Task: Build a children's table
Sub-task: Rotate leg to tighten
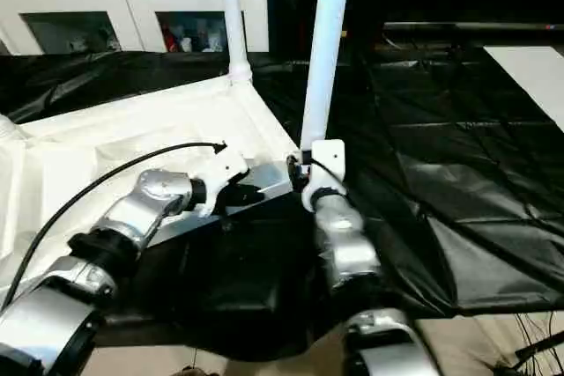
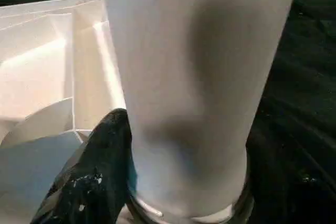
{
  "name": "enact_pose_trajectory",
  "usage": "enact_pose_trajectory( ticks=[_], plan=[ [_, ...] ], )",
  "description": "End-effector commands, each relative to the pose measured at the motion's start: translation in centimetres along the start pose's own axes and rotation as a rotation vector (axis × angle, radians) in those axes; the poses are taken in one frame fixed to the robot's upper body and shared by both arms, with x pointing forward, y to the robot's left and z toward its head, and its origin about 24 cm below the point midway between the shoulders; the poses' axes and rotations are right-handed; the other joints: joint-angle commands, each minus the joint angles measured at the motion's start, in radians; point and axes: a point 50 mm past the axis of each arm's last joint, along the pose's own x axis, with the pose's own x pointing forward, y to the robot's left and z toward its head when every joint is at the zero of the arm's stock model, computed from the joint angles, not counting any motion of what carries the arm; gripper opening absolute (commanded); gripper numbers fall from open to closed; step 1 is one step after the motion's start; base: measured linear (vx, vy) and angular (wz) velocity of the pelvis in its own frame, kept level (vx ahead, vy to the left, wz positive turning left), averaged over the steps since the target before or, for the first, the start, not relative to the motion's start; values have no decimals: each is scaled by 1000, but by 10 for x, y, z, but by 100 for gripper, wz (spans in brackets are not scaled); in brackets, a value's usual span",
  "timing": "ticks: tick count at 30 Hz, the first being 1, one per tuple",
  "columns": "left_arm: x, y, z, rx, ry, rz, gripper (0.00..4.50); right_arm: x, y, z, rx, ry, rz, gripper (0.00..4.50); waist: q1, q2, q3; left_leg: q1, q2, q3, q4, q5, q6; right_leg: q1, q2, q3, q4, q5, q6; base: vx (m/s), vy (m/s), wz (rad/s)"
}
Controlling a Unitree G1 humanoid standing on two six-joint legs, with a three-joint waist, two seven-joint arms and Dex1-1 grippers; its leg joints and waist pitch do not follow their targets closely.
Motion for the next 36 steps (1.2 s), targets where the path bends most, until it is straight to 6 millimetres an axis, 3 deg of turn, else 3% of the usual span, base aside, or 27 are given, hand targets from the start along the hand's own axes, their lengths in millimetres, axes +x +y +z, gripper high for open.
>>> enact_pose_trajectory(
  ticks=[1,5,6,11,14,20,22,26,29,36],
  plan=[
    [1,-1,1,4,-30,-8,0,-2,-17,-11,44,59,-84,267,-3,-3,-66,26,37,-23,-78,-224,-2,35,-59,43,-78,-86,-217,0,0,0],
    [2,-2,1,11,-29,-12,0,-3,-11,-12,58,53,-56,267,-2,-3,-66,24,37,-24,-79,-230,-4,36,-60,44,-78,-89,-207,0,0,0],
    [2,-1,0,13,-28,-15,0,-3,-9,-8,84,24,-41,302,-2,-1,-65,24,37,-23,-79,-232,-4,35,-60,44,-78,-89,-207,0,0,0],
    [1,-1,0,17,-32,-21,0,-5,-17,7,63,-61,-6,356,4,-5,-69,23,37,-22,-76,-192,16,39,-60,45,-73,-21,-211,0,0,0],
    [0,-1,1,23,-35,-28,0,-8,-25,12,0,-94,63,387,6,-2,-71,23,37,-22,-73,-166,29,40,-59,42,-70,7,-220,0,0,0],
    [-3,0,-3,29,-36,-45,0,-22,-60,3,-242,27,414,387,11,-7,-71,14,34,-20,-62,-139,79,52,-57,39,-69,54,-229,0,0,0],
    [-4,0,-4,30,-34,-49,0,-29,-68,1,-241,41,507,387,11,-1,-71,14,34,-19,-60,-156,90,52,-58,37,-74,34,-242,0,0,0],
    [-7,-2,-5,37,-45,-102,0,-46,-84,8,-254,35,724,387,14,-4,-73,12,36,-20,-56,-153,116,54,-56,32,-71,43,-271,0,0,0],
    [-11,-6,-5,50,-56,-168,0,-51,-94,17,-260,24,785,387,16,-1,-72,9,38,-20,-53,-141,138,52,-56,31,-70,33,-278,0,0,0],
    [-18,-18,-8,81,-43,-340,0,-54,-95,31,-306,2,902,387,22,4,-73,17,45,-20,-57,-161,121,42,-56,33,-71,-19,-287,0,0,0]
  ],
)
